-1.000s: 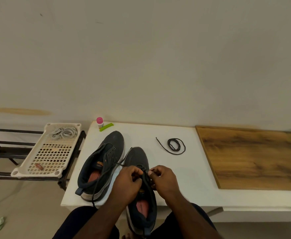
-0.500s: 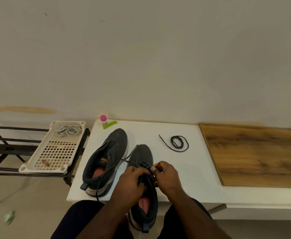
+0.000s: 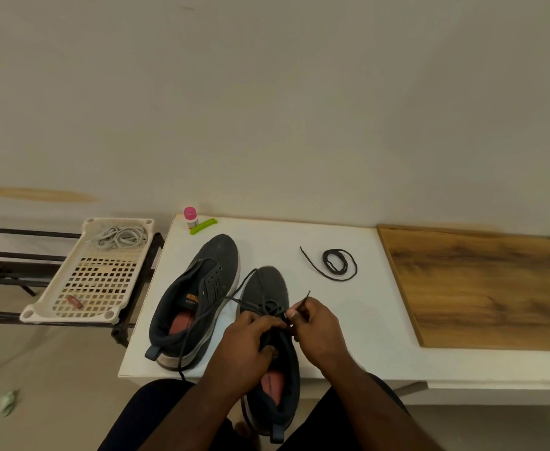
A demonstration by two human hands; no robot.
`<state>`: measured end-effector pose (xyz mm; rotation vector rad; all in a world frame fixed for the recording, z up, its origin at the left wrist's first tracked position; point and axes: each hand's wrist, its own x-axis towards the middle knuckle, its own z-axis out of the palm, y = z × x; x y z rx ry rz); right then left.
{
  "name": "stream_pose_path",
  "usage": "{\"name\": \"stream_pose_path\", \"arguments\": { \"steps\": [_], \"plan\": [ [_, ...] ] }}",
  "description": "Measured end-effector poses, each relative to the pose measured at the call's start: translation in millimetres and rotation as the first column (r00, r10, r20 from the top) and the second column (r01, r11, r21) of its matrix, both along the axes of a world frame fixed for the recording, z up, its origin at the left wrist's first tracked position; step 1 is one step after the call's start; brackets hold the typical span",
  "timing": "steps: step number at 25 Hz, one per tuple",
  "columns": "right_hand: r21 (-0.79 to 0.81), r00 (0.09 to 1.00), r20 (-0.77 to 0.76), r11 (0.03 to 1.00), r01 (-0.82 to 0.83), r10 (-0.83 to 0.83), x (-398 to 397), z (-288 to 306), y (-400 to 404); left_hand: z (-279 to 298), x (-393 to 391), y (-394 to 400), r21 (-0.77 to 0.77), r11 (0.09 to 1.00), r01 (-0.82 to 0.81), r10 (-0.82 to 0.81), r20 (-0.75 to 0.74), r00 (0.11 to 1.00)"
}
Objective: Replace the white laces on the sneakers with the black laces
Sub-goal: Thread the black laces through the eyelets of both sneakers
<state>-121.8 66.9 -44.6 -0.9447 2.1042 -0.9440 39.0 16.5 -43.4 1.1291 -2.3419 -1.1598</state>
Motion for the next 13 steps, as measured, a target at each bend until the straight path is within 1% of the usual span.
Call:
{"name": "stream_pose_path", "arguments": {
  "steps": [2,3,4,6,8,9,11,12,13],
  "plan": [
    [-0.034,0.984,0.153,0.995,0.096,-0.090,2,-1,-1,1,0,-3,0.008,1.000,0.002,-0.002,0.008,1.000],
    [-0.043,0.965,0.235,0.991,0.128,-0.115,3,-1,0,1,-1,-4,0.009,1.000,0.006,-0.007,0.015,1.000],
    [-0.052,0.954,0.275,0.989,0.135,-0.116,3,0,2,2,0,-3,0.019,1.000,0.010,-0.011,0.021,1.000],
    [-0.075,0.966,0.254,0.995,0.065,-0.044,-1,3,6,5,1,-1,0.028,1.000,0.015,-0.016,0.021,1.000],
    [-0.044,0.982,0.186,0.999,-0.013,0.021,-2,2,6,5,2,3,-0.010,1.000,0.026,-0.026,0.016,1.000],
    [-0.018,0.988,0.152,1.000,-0.025,0.027,-1,1,5,4,2,5,-0.033,0.999,0.036,-0.036,0.020,0.999],
    [-0.002,0.996,0.093,1.000,-0.014,0.014,3,3,3,6,2,12,-0.090,0.995,0.054,-0.048,0.060,0.997],
    [-0.012,0.995,0.097,1.000,0.010,-0.008,4,5,3,6,2,14,-0.112,0.992,0.051,-0.043,0.073,0.996],
    [-0.033,0.989,0.139,0.998,0.046,-0.041,4,8,3,6,3,15,-0.120,0.992,0.045,-0.036,0.075,0.997]
  ]
}}
